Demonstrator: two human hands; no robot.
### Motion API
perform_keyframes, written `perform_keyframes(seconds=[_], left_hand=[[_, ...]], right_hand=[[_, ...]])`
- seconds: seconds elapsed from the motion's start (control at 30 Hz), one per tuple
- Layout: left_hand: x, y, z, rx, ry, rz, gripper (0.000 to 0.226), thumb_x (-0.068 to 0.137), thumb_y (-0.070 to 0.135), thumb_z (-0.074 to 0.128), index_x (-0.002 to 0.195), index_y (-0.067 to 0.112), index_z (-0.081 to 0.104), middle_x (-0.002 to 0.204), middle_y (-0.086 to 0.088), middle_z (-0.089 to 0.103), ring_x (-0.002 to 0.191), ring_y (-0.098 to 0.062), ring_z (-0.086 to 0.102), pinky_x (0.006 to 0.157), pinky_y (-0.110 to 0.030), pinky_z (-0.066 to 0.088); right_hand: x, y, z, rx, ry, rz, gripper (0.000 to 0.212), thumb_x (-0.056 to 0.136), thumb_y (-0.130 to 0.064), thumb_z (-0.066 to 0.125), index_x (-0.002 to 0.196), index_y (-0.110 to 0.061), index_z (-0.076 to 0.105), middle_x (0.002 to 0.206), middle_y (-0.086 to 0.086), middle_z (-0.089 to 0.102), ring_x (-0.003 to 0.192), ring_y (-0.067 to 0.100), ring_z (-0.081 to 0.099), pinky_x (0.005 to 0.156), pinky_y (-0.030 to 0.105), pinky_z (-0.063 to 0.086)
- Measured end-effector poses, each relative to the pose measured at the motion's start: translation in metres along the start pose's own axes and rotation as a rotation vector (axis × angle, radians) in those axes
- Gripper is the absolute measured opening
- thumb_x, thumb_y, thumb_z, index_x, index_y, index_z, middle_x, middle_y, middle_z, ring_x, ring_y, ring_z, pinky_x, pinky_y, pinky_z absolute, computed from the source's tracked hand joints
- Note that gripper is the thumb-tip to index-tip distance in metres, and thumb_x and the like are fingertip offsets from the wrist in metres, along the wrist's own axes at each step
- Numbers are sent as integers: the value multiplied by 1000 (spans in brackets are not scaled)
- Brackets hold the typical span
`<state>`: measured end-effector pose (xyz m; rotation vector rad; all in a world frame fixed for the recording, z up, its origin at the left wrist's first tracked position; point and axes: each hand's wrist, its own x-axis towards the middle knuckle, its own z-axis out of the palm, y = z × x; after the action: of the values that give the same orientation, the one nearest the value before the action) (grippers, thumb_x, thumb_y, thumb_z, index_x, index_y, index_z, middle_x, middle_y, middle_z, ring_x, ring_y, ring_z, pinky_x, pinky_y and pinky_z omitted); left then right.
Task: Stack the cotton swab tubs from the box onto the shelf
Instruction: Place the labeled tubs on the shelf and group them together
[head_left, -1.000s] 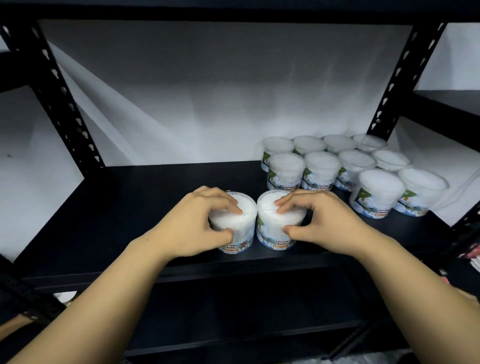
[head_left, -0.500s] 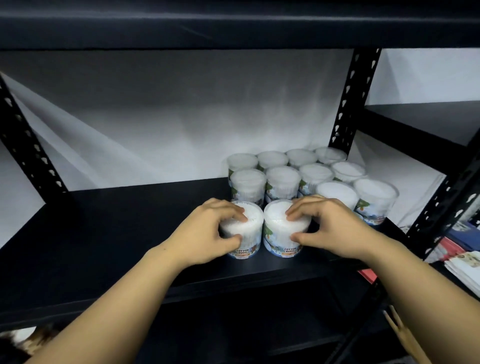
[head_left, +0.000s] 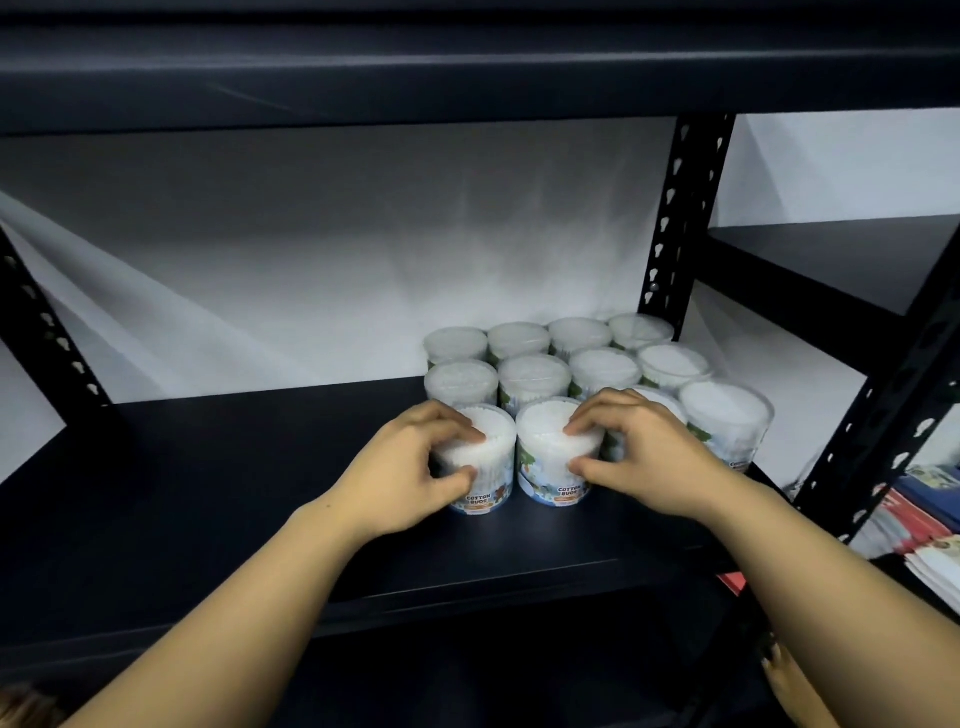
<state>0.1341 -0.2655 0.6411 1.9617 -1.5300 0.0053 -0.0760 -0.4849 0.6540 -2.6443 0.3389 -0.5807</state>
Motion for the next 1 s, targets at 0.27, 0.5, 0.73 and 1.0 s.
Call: perform_keyframes(seconds=[0.27,0.5,0.73,1.0], left_hand=[[5,-2,2,13,32,5,38,76,40,71,112,30,71,115,21,61,112,-3,58,96,-30,49],[6,-4,2,25,30,11,39,76,42,71,113,30,71,115,21,61,112,-2,58,97,-29,48],[7,-4,2,24,29,10,40,76,46,69,112,31,72,116,22,61,113,-2,58,97,-29,48],[2,-3,0,31,29,16,38,77,45,69,112,31,72,114,22,60,112,-2,57,96,-27,48]], right_hand=[[9,12,5,4,10,-14,35,76,-49,75,107,-34,71,112,-25,60,113,3,55,103,35,44],[8,14,6,-18,11,-29,38,76,-53,74,109,-35,71,114,-27,60,113,0,55,102,31,45],[9,14,5,-22,3,-21,47,73,-63,66,110,-35,72,114,-26,62,113,0,57,101,31,46],[6,12,6,-13,29,-30,36,78,-49,78,110,-33,73,113,-24,63,112,0,57,101,29,45]])
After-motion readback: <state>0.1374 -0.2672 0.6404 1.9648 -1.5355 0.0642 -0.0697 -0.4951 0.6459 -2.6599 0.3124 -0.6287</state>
